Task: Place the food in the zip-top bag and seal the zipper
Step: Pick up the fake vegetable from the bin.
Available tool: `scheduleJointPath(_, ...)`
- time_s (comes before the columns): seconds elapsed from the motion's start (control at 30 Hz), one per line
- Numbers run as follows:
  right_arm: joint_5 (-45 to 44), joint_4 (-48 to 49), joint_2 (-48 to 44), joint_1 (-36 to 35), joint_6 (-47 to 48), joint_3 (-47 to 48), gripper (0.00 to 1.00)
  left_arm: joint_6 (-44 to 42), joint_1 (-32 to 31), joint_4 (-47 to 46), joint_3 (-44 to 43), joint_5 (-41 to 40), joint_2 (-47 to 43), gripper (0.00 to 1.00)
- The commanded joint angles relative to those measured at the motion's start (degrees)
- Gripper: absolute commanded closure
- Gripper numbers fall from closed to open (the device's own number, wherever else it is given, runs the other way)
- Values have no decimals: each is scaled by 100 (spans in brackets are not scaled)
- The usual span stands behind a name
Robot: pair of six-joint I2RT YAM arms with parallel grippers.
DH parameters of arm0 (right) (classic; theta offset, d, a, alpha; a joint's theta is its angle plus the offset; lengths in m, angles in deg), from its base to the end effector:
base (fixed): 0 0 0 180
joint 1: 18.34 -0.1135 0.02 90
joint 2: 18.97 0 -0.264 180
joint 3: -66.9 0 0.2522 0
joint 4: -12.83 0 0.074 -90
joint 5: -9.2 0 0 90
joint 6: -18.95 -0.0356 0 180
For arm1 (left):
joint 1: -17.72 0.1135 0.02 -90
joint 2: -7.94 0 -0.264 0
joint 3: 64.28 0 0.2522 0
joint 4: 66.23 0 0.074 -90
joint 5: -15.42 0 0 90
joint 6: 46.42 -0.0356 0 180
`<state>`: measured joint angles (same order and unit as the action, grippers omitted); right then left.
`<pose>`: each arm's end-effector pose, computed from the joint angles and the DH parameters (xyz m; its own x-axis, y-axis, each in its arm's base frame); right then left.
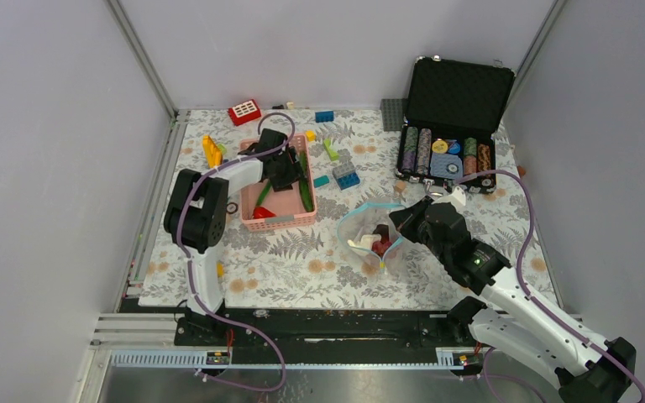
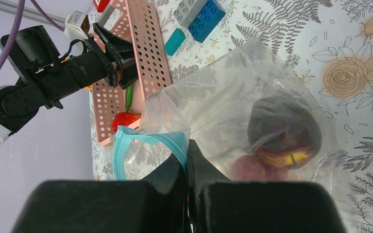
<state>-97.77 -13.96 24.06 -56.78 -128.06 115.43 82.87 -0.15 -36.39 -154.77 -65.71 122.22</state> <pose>0.1465 0.1030 0.2786 -0.4749 0.6473 -0.5962 0.0308 0.6893 0.7238 0.4019 -0.1354 0.1645 -0.8402 -0.3865 -0.3803 -0.1833 0.8626 -0.4716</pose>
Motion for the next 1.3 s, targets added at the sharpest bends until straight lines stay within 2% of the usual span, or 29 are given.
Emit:
scheduleJointPath(0.0, -177, 100, 18, 38, -20, 26, 100, -17, -18, 142, -257, -16, 197, 42)
scheduleJointPath(0.2, -167, 110, 39, 41, -3, 57, 100, -193, -119, 1044, -643, -642, 444, 48)
scheduleJointPath(0.37, -161, 133, 41, 38, 4, 46, 100, -288, -219, 1367, -819, -862, 565, 52)
scheduleJointPath(0.5, -179, 132, 29, 39, 11, 27, 100, -339, -324, 1738, -1091, -1366, 688, 56)
scheduleJointPath(0.6, -183, 142, 15, 38, -5, -2, 100, -352, -330, 1701, -1120, -1225, 716, 71)
scheduleJointPath(0.73, -187, 134, -9, 40, 6, -6, 100, -357, -331, 1669, -1137, -1183, 545, 99)
scheduleJointPath(1.27, -160, 128, -225, 46, 57, -90, 100, -107, -321, 1027, -63, -1901, -1985, 100)
